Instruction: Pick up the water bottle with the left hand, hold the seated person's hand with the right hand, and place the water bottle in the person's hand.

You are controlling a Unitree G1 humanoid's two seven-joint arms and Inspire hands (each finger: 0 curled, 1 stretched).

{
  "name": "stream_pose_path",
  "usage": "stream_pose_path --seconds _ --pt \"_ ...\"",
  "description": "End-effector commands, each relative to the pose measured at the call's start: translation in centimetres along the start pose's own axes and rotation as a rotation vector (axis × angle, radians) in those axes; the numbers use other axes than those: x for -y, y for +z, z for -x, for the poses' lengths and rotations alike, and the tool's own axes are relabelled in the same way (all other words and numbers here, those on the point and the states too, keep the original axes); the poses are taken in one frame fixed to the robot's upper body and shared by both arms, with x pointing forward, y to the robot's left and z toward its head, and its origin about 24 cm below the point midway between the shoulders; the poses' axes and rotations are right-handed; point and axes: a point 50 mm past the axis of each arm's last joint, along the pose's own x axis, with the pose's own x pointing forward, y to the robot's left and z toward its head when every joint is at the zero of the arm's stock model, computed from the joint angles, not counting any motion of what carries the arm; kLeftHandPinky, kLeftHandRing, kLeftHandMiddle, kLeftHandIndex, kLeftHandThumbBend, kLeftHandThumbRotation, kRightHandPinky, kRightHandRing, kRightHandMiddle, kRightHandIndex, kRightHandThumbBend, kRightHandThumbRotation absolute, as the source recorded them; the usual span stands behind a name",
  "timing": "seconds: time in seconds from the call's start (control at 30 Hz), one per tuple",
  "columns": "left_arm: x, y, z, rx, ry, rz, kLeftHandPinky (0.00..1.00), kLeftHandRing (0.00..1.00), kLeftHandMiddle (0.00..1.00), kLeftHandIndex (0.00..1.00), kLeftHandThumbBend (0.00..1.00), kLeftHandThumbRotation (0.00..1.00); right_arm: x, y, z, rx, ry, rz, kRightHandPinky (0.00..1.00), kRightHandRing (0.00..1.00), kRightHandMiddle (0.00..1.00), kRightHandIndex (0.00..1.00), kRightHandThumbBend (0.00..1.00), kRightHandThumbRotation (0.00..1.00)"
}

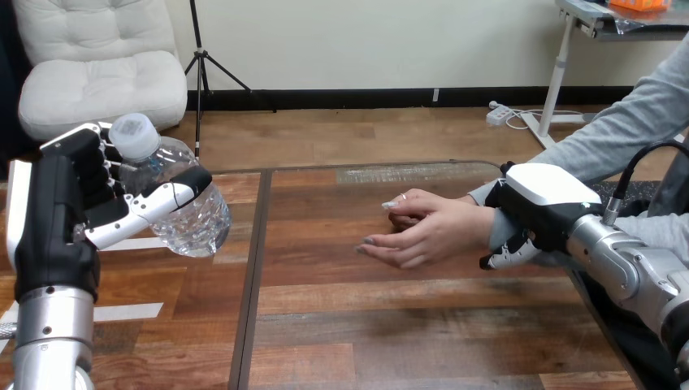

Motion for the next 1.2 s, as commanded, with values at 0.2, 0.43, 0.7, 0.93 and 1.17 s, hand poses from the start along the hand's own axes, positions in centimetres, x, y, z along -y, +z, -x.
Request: stream_pose_path --seconds 0.2,0.43,0.7,0.93,1.17 --pt "1.3 1.3 -2.0 0.069 -0.003 0.023 0.29 0.34 0.39 0.40 0.70 0.00 5.4 2.3 -1.3 0.093 -0.167 -0.031 0.15 0.19 0.26 0.30 0.62 0.00" --pt "1.9 0.7 -2.7 0.057 -0.016 0.064 0.29 0.35 0.39 0.40 0.69 0.00 5.5 2.6 -1.3 0.107 -0.166 -0.039 0.14 0.19 0.26 0.30 0.61 0.00" --pt "2.4 0.2 -3.5 0.051 -0.020 0.051 0.29 0.35 0.39 0.40 0.69 0.00 5.5 2.8 -1.4 0.124 -0.167 -0.048 0.14 0.19 0.26 0.29 0.61 0.00" --pt "3.0 -0.2 -4.3 0.065 -0.028 0.017 0.30 0.36 0.40 0.40 0.70 0.00 5.5 3.0 -1.3 0.139 -0.171 -0.053 0.14 0.18 0.25 0.28 0.62 0.00" --pt "3.6 -1.1 -5.3 0.068 -0.036 0.035 0.30 0.35 0.39 0.40 0.69 0.00 5.5 3.1 -1.4 0.145 -0.172 -0.063 0.13 0.18 0.25 0.27 0.62 0.00"
